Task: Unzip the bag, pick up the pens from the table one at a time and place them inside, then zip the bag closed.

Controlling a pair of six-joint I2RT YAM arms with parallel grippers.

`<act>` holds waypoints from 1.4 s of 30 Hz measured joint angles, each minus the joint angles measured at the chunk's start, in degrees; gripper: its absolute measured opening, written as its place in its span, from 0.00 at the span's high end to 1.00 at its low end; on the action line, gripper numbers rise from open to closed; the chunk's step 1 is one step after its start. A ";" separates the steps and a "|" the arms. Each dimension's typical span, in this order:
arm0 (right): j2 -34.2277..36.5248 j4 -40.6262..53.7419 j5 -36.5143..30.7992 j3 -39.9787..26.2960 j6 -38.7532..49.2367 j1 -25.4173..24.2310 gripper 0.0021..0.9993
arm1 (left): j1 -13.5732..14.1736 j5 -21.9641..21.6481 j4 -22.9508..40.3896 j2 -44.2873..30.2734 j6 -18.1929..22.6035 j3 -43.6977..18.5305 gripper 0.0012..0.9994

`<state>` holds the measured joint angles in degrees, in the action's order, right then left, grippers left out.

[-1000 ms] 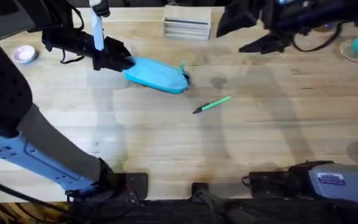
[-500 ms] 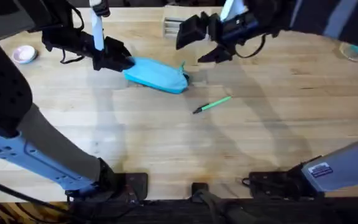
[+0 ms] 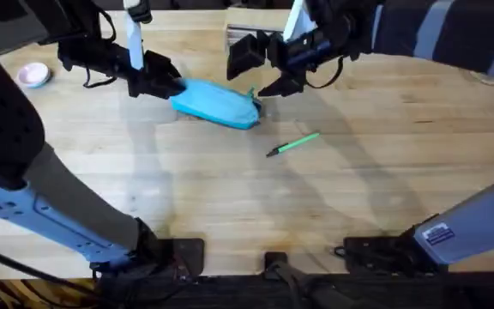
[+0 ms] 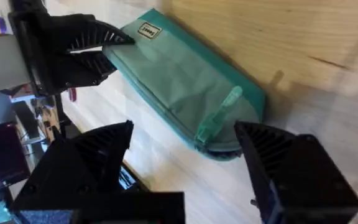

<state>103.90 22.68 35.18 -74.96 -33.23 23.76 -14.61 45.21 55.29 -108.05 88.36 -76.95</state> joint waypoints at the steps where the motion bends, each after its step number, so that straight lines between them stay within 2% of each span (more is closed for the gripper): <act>1: 0.00 -0.18 -0.14 0.00 0.00 0.19 0.00 | 0.00 0.00 0.00 0.00 0.00 0.00 0.96; 17: 1.73 -1.12 -1.95 0.00 -2.82 3.22 0.01 | 0.00 0.00 0.00 0.00 0.00 0.00 0.96; 18: 1.73 -1.10 -2.06 0.00 -2.81 3.22 0.04 | 0.00 0.00 0.00 -0.01 0.00 0.00 0.96; 19: 1.83 -1.08 -2.53 0.00 -3.69 3.22 0.14 | 0.00 0.00 0.00 -0.02 0.00 0.00 0.96; 22: 1.92 -1.10 -2.62 0.00 -4.73 3.22 0.21 | 0.00 0.00 0.00 0.00 0.00 0.00 0.96; 27: 1.98 -1.21 -2.78 0.00 -5.67 3.22 0.45 | 0.00 0.00 0.00 0.00 0.00 0.00 0.96; 32: 1.99 -1.23 -2.78 0.00 -6.01 3.22 0.62 | 0.00 0.00 0.00 -0.02 0.00 0.00 0.96; 37: 1.99 -1.25 -2.75 0.00 -6.05 3.22 0.69 | 0.00 0.00 0.00 -0.01 0.00 0.00 0.96; 42: 1.99 -1.15 -2.75 0.00 -5.69 3.22 0.70 | 0.00 0.00 0.00 0.00 0.00 0.00 0.96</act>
<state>105.89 21.54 32.42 -74.96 -38.92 26.98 -14.61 45.21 55.29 -108.05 88.36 -76.95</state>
